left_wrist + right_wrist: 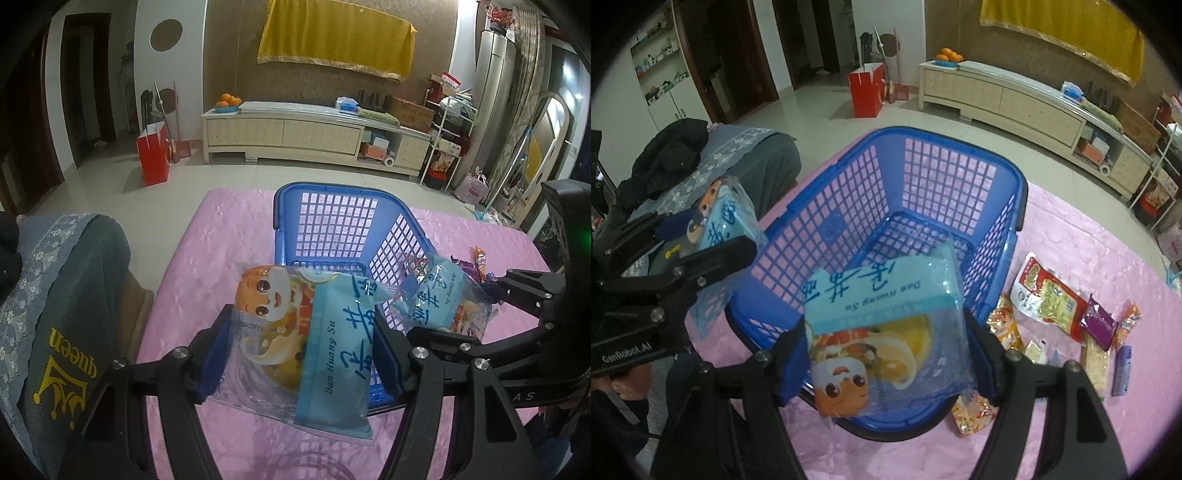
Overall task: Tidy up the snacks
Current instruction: 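Lower the bread bag into the basket and open the left tool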
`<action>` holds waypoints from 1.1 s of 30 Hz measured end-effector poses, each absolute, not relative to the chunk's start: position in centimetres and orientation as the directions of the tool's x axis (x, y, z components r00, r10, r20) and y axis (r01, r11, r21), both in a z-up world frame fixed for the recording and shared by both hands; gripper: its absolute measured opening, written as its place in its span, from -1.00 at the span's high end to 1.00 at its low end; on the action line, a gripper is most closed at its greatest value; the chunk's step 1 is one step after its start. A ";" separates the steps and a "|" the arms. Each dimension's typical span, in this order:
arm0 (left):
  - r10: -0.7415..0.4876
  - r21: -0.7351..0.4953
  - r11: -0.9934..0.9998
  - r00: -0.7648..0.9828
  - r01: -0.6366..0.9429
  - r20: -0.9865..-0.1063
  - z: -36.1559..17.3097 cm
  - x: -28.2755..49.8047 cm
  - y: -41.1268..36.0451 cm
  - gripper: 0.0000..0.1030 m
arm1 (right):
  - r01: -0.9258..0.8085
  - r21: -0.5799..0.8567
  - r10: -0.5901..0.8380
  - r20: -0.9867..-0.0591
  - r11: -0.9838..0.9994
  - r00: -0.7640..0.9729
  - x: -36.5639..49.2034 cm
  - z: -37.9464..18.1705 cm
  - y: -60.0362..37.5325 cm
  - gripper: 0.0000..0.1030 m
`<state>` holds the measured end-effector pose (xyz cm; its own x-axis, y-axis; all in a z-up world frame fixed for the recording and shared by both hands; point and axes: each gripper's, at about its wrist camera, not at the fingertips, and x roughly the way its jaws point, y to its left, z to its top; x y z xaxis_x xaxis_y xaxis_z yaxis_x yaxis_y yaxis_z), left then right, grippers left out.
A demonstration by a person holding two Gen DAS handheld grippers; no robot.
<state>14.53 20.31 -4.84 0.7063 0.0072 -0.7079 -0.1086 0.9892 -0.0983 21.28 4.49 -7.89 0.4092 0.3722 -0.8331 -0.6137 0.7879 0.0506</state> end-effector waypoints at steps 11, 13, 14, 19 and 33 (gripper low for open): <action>0.017 -0.090 0.989 0.692 -0.117 -0.721 -4.3 15.3 19.8 -0.28 | -0.570 0.102 0.405 -0.804 0.815 0.436 21.6 -6.6 1.9 -0.79; 0.018 -0.086 0.990 0.693 -0.115 -0.721 -4.1 15.4 19.5 -0.28 | -0.557 0.108 0.406 -0.798 0.823 0.445 21.6 -6.3 1.3 -0.79; 0.019 -0.084 0.990 0.693 -0.114 -0.721 -4.1 15.4 19.3 -0.28 | -0.552 0.107 0.405 -0.795 0.827 0.451 21.6 -6.1 1.0 -0.79; 0.015 -0.070 0.993 0.692 -0.096 -0.722 -4.0 15.6 18.3 -0.28 | -0.531 0.098 0.393 -0.786 0.841 0.477 21.4 -5.6 -0.5 -0.79; -0.024 -0.077 0.996 0.665 -0.051 -0.747 -5.0 17.8 16.8 -0.28 | -0.488 0.104 0.363 -0.802 0.867 0.474 21.8 -6.4 -2.6 -0.79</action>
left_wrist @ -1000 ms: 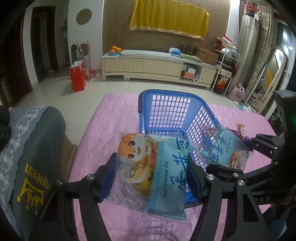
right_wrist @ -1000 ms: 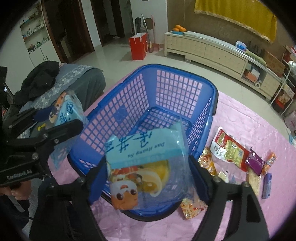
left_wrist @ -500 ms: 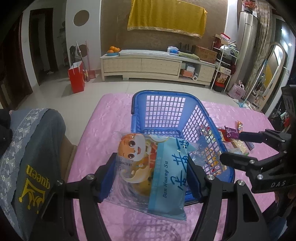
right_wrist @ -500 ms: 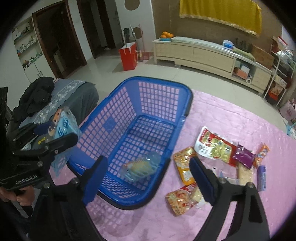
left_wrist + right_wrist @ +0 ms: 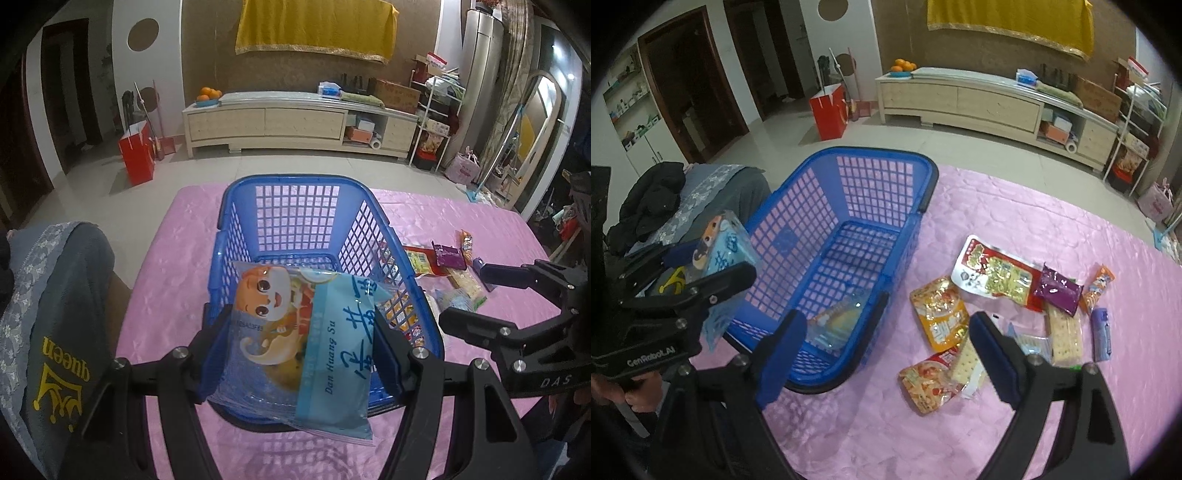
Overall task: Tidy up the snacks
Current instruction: 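Lower the bread bag into the basket and open the left tool, then move the left tool back to the snack pile over the cracker pack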
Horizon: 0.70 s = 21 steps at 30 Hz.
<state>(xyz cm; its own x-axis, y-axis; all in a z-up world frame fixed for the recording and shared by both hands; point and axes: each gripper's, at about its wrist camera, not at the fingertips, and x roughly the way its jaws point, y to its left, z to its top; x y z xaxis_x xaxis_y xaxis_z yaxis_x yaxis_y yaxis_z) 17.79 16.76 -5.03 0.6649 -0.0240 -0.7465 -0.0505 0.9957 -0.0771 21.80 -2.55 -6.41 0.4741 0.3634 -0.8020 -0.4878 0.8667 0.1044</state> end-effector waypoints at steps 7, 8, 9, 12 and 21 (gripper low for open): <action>-0.042 -0.093 0.994 0.628 -0.049 -0.777 -6.5 19.2 17.1 -0.28 | -0.479 0.112 0.361 -0.807 0.870 0.467 22.2 -7.0 -2.7 -0.79; -0.042 -0.091 0.995 0.625 -0.047 -0.779 -6.7 19.3 17.2 -0.32 | -0.479 0.111 0.360 -0.808 0.871 0.466 22.3 -7.1 -2.7 -0.79; -0.043 -0.090 0.995 0.628 -0.044 -0.777 -6.7 19.3 17.1 -0.38 | -0.478 0.113 0.360 -0.809 0.871 0.465 22.3 -7.1 -2.8 -0.79; -0.046 -0.093 0.995 0.642 -0.040 -0.766 -6.4 19.1 17.0 -0.51 | -0.476 0.118 0.363 -0.808 0.871 0.464 22.1 -7.1 -3.0 -0.79; -0.043 -0.085 0.996 0.671 -0.030 -0.740 -4.3 17.4 16.3 -0.51 | -0.477 0.127 0.385 -0.779 0.870 0.495 20.7 -5.0 -4.1 -0.79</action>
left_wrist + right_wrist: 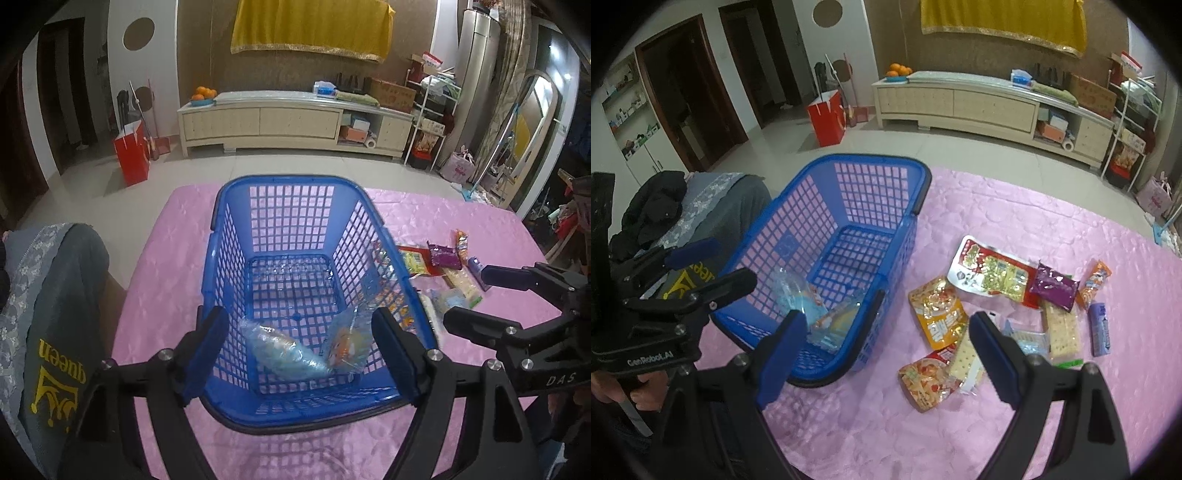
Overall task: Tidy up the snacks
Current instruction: 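Move the left tool back to the snack pile over the cracker pack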
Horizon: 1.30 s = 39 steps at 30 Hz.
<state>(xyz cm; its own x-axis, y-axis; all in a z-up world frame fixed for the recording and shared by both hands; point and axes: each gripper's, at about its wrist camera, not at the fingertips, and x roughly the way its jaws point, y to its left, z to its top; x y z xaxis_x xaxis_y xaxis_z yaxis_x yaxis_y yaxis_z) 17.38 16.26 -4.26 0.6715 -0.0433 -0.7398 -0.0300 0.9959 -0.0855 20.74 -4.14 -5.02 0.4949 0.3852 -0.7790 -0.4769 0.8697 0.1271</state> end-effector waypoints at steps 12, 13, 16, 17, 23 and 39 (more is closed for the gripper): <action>-0.052 -0.042 0.999 0.710 0.032 -0.702 -1.6 14.7 10.9 -0.59 | -0.441 0.122 0.379 -0.736 0.889 0.561 18.1 -2.3 -9.8 -0.79; -0.060 -0.043 0.998 0.711 0.042 -0.701 -1.4 14.6 10.3 -0.59 | -0.434 0.118 0.373 -0.733 0.893 0.569 17.9 -2.1 -10.4 -0.79; -0.073 -0.042 0.997 0.714 0.061 -0.697 -1.1 14.5 8.7 -0.60 | -0.404 0.125 0.362 -0.721 0.906 0.590 17.4 -1.9 -12.9 -0.79; -0.080 -0.045 0.997 0.714 0.068 -0.696 -1.0 14.5 8.2 -0.59 | -0.397 0.125 0.358 -0.721 0.909 0.593 17.3 -1.9 -13.5 -0.79; -0.118 -0.040 0.991 0.706 0.125 -0.698 -1.1 14.6 4.1 -0.60 | -0.333 0.109 0.303 -0.727 0.937 0.616 17.0 -2.3 -17.3 -0.79; -0.137 -0.031 0.986 0.680 0.165 -0.720 -3.6 16.9 -3.5 -0.60 | -0.304 0.103 0.296 -0.647 0.947 0.702 17.5 -4.8 -23.9 -0.79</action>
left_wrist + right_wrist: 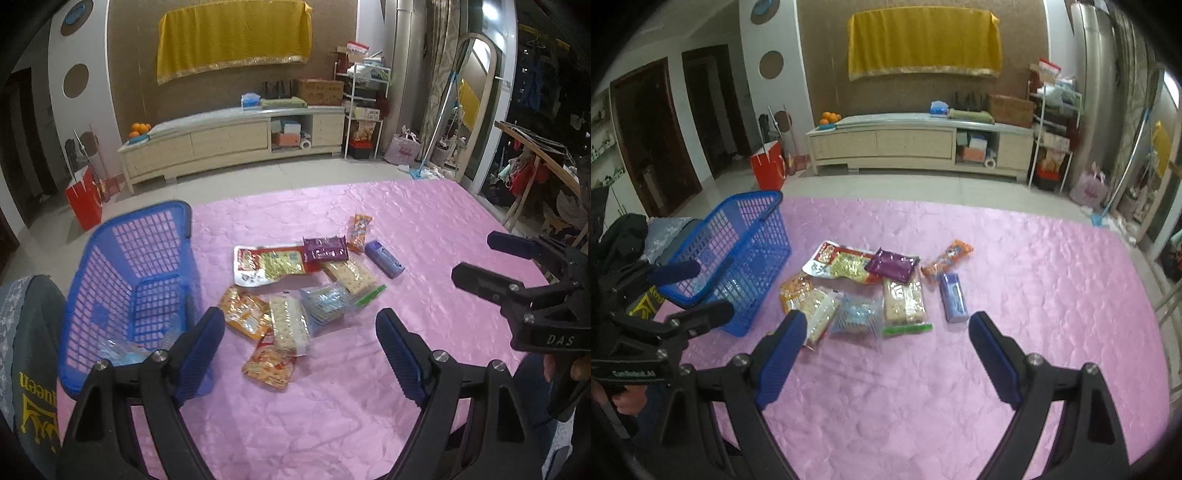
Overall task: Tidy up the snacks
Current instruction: 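Move the left tool back to the snack pile over the cracker pack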
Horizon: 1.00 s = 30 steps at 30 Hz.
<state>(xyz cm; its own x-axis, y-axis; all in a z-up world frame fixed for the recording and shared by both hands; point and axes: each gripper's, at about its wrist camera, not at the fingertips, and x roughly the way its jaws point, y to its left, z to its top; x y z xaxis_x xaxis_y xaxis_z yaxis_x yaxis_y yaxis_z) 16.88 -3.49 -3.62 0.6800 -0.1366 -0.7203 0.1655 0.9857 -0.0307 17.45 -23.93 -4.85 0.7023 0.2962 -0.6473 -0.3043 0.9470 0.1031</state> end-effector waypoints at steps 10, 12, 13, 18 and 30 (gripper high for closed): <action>-0.129 -0.065 0.990 0.618 0.126 -0.775 -7.6 20.6 -4.6 -0.60 | -0.374 0.086 0.319 -0.714 0.923 0.623 21.7 -8.7 -23.8 -0.79; -0.119 -0.058 0.991 0.607 0.119 -0.786 -8.5 21.5 -4.5 -0.60 | -0.384 0.081 0.316 -0.732 0.920 0.603 22.9 -9.9 -23.5 -0.79; -0.110 -0.049 0.992 0.598 0.117 -0.794 -9.2 22.0 -4.5 -0.60 | -0.377 0.075 0.306 -0.738 0.923 0.601 23.5 -10.5 -23.4 -0.79; -0.100 -0.044 0.992 0.549 0.114 -0.830 -12.0 24.3 -4.5 -0.60 | -0.387 0.065 0.287 -0.784 0.920 0.551 26.1 -13.4 -22.6 -0.78; -0.045 -0.005 0.996 0.477 0.086 -0.878 -16.4 28.1 -3.8 -0.60 | -0.365 0.055 0.249 -0.824 0.929 0.510 29.0 -16.1 -21.5 -0.78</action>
<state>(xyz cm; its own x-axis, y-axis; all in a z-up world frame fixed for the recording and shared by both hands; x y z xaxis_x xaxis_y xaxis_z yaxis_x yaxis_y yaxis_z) 28.08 -3.77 -16.36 0.4768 -0.0454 -0.8778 0.0856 0.9963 -0.0050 28.98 -21.47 -16.15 0.5097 0.2489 -0.8235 -0.3650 0.9294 0.0550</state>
